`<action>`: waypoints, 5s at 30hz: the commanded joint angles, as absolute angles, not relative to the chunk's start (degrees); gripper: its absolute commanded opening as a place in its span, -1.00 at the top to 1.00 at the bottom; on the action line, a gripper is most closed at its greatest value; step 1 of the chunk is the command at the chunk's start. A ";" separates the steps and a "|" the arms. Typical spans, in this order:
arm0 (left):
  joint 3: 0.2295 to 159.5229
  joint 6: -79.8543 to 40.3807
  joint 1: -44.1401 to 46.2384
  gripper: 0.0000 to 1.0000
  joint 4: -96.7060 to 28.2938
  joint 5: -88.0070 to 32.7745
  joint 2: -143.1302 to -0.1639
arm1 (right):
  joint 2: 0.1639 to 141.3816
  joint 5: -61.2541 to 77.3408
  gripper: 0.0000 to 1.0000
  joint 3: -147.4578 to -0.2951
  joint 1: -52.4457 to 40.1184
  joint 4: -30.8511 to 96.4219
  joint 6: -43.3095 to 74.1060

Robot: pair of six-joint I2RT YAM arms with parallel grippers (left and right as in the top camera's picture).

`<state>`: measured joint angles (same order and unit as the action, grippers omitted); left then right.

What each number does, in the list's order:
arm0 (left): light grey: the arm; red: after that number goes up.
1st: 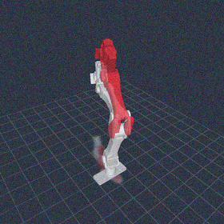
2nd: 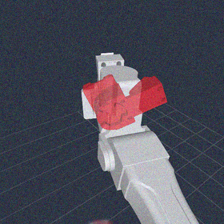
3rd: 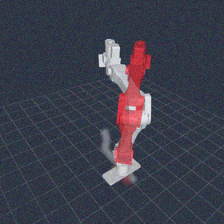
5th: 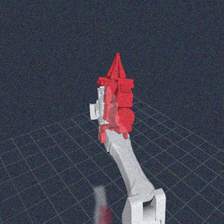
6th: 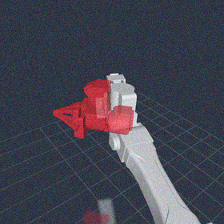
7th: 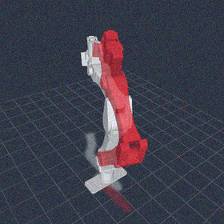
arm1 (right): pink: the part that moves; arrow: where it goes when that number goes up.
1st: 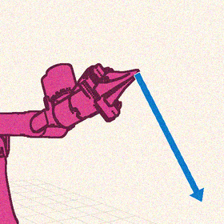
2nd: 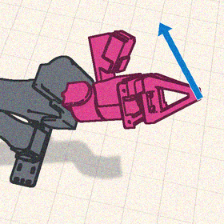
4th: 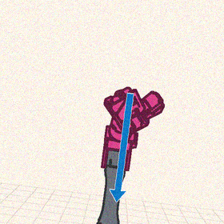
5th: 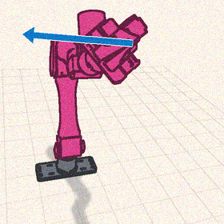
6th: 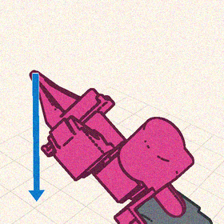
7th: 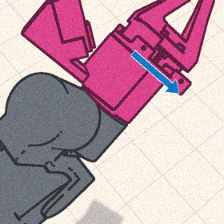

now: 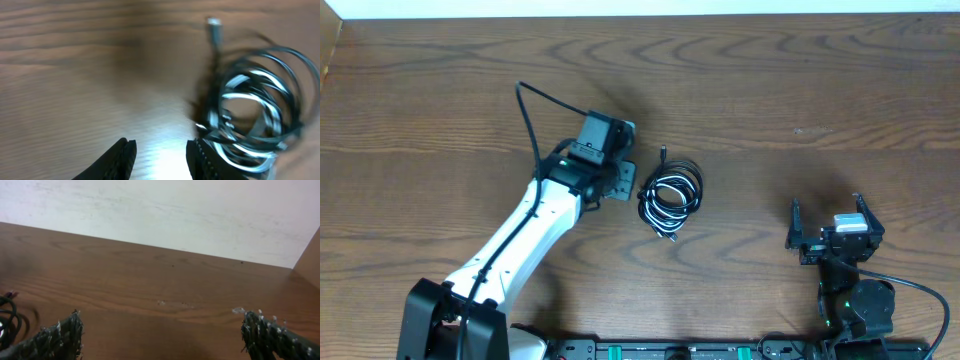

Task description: Untangle cables

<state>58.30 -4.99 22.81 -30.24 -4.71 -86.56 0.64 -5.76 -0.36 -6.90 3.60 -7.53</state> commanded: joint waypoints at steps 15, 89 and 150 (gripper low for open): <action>57.78 -23.31 6.59 0.20 -34.39 -0.60 -86.87 | 0.80 27.66 -0.99 -0.32 -7.29 2.52 6.13; 55.64 -24.32 6.50 -0.86 -35.48 4.10 -86.91 | 88.53 16.16 -0.80 -55.44 -43.29 17.54 12.80; 55.64 -24.25 6.48 -1.00 -35.90 0.51 -86.91 | 92.47 30.26 0.98 -55.40 -36.91 8.16 19.09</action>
<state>56.49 -24.21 6.63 -35.75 1.87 -86.61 95.44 18.50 -54.70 -40.62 9.32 16.21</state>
